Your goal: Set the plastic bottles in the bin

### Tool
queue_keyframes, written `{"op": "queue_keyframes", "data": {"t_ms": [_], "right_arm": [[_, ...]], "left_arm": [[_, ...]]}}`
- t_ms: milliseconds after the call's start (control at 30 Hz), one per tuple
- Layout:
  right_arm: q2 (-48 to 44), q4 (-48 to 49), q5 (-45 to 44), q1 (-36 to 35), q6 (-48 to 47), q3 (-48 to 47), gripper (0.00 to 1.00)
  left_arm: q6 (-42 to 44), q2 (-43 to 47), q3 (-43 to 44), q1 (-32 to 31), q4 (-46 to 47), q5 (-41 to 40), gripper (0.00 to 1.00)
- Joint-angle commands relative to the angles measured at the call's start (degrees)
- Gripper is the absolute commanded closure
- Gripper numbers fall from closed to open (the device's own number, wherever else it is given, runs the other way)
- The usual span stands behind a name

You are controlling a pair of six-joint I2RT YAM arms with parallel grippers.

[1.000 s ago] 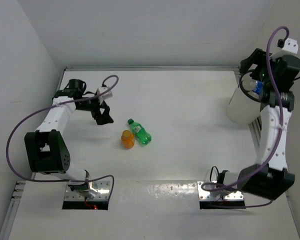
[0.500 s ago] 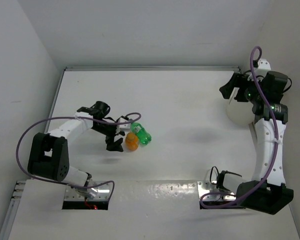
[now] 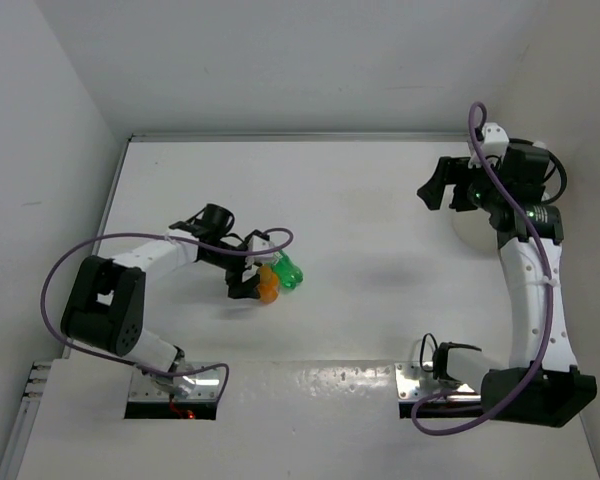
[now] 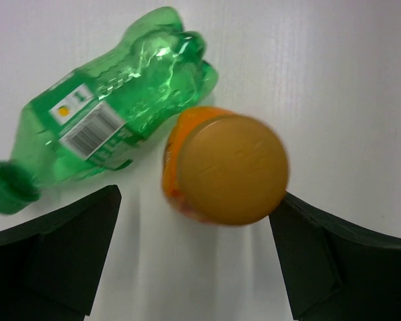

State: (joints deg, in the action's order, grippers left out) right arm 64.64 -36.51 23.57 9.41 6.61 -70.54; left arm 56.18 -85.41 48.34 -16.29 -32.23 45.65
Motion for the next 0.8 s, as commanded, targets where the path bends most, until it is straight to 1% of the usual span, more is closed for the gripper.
{"op": "queue_keyframes", "data": {"t_ms": [0, 67, 300, 433, 467, 533, 567, 633, 667, 700, 733, 767], "right_arm": [[-0.66, 0.48, -1.25, -1.23, -1.43, 0.58, 0.12], [-0.57, 0.39, -1.34, -1.59, -1.25, 0.85, 0.12], [-0.74, -0.14, -1.69, -3.87, -1.86, 1.99, 0.12], [-0.92, -0.66, -1.86, -5.53, -2.83, 2.86, 0.12], [-1.1, -0.75, -1.86, -5.63, -3.18, 2.95, 0.12], [-1.1, -0.66, -1.95, -6.5, -3.71, 3.22, 0.12], [-1.88, -0.49, -1.78, -6.94, -4.32, 3.13, 0.12], [-2.33, -0.84, -0.99, -7.73, -5.55, 3.31, 0.12], [-2.24, -1.62, -0.29, -8.26, -5.99, 3.31, 0.12], [-2.5, -2.24, 3.72, -8.44, -6.17, 3.05, 0.1], [-2.5, -2.77, 4.89, -8.96, -9.22, 3.13, 0.1], [-2.85, -3.82, 5.6, -10.54, -9.6, 3.22, 0.09]], "left_arm": [[-0.55, 0.86, -1.75, -3.04, 1.64, 3.31, 0.03], [-0.55, 1.47, -2.28, -3.83, 2.87, 5.5, 0.03], [-3.62, 0.33, -1.67, -6.38, 6.47, 4.98, 0.04], [-5.73, -0.29, -1.14, -7.0, 7.96, 4.45, 0.14], [-5.73, -0.29, -1.14, -7.52, 7.97, 3.84, 0.24], [-5.73, -0.29, -1.14, -7.52, 7.97, 3.83, 0.38], [-5.73, -0.29, -1.14, -7.52, 7.01, 3.83, 0.49], [-3.2, 0.85, -0.61, -7.0, 3.94, 3.83, 0.56], [-1.36, 2.07, 0.52, -6.47, 0.27, 5.05, 0.63], [-0.64, 2.87, 2.62, -4.99, -1.85, 7.59, 0.66], [-0.64, 3.57, 4.12, -4.28, -4.05, 9.18, 0.7], [0.41, 4.28, 5.87, -3.49, -6.68, 10.85, 0.74]]}}
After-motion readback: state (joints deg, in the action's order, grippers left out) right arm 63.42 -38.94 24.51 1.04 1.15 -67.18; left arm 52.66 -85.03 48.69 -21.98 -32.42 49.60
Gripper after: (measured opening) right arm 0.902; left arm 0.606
